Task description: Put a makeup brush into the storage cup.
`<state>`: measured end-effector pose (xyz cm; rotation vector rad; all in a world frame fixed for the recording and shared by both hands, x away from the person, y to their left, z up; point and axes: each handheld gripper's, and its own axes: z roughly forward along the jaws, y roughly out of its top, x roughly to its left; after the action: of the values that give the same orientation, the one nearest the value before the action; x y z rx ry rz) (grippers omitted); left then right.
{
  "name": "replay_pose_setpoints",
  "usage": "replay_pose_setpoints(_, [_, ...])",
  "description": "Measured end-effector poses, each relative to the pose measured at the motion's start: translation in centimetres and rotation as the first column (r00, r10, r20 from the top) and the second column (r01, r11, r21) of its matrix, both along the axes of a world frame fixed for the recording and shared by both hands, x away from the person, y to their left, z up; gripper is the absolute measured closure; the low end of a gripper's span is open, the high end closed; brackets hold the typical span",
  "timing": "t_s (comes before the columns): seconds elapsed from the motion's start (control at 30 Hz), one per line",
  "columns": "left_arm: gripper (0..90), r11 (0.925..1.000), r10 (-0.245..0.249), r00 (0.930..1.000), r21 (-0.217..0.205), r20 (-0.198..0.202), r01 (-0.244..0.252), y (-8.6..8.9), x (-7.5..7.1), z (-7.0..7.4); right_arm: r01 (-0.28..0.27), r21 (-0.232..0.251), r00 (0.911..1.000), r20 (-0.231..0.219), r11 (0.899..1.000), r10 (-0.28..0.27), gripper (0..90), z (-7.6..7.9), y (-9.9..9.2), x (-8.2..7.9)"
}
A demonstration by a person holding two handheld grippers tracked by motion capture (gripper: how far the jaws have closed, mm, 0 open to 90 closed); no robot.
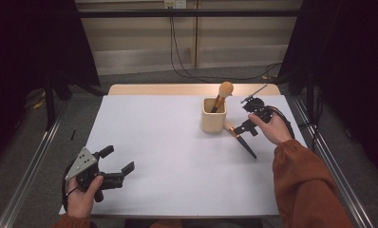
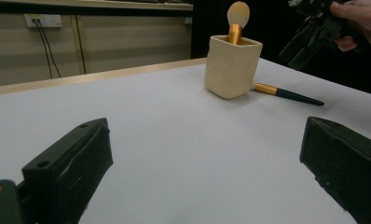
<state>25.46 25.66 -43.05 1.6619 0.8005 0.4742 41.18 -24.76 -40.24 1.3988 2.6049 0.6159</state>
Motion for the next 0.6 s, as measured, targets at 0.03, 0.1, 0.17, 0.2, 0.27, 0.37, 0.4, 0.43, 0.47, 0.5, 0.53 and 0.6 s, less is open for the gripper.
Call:
replay_pose_setpoints(0.03, [2.2,1.0000,0.000,1.0000,-0.001,0.000,0.000,0.0,0.0,0.0,-0.001,-0.010,1.0000,-0.007,1.000,0.001,6.1,-0.1,0.0,0.1])
replay_pose_setpoints(0.1, [2.2,1.0000,-0.001,1.0000,0.000,0.000,0.001,0.0,0.0,0.0,-0.011,-0.037,0.9995,-0.029,0.999,0.010,6.5,-0.3,0.0,0.4])
replay_pose_setpoints(0.17, [2.3,1.0000,-0.001,1.0000,-0.001,0.000,0.001,0.0,0.0,0.0,-0.013,-0.059,0.9986,-0.052,0.998,0.009,6.2,-0.4,0.1,0.6])
replay_pose_setpoints(0.2, [2.2,1.0000,0.000,1.0000,-0.001,0.000,0.000,0.0,0.0,0.0,-0.016,-0.071,0.9982,-0.059,0.997,0.011,6.0,-0.4,0.1,0.7])
replay_pose_setpoints(0.27, [2.3,1.0000,0.000,1.0000,-0.001,-0.001,0.000,0.0,0.0,0.0,-0.023,-0.068,0.9975,-0.067,0.997,0.019,5.5,-0.3,0.2,0.9])
replay_pose_setpoints(0.37, [2.3,1.0000,-0.002,1.0000,0.002,0.001,0.002,0.0,0.0,0.0,-0.033,-0.070,0.9955,-0.091,0.997,0.026,4.8,-0.5,0.4,1.1])
replay_pose_setpoints(0.4, [2.2,1.0000,-0.003,1.0000,0.002,0.001,0.003,0.0,0.0,0.0,-0.037,-0.078,0.9940,-0.105,0.996,0.028,4.7,-0.6,0.4,1.2])
replay_pose_setpoints(0.43, [2.3,1.0000,-0.003,1.0000,0.002,0.000,0.003,0.0,0.0,0.0,-0.042,-0.079,0.9935,-0.109,0.996,0.033,4.4,-0.7,0.4,1.2])
replay_pose_setpoints(0.47, [2.2,1.0000,-0.002,1.0000,0.002,-0.001,0.002,0.0,0.0,0.0,-0.046,-0.077,0.9927,-0.115,0.996,0.037,4.1,-0.8,0.5,1.3])
replay_pose_setpoints(0.5, [2.2,1.0000,-0.002,1.0000,0.002,-0.001,0.002,0.0,0.0,0.0,-0.052,-0.071,0.9913,-0.124,0.996,0.043,4.0,-0.9,0.5,1.3])
replay_pose_setpoints(0.53, [2.2,1.0000,-0.002,1.0000,0.001,-0.001,0.002,0.0,0.0,-0.1,-0.058,-0.071,0.9898,-0.134,0.996,0.048,4.6,-1.1,0.5,1.4])
replay_pose_setpoints(0.6, [2.3,1.0000,-0.003,1.0000,0.004,-0.001,0.003,0.0,0.0,-0.1,-0.056,-0.079,0.9885,-0.144,0.995,0.044,4.2,-1.3,0.5,1.4])
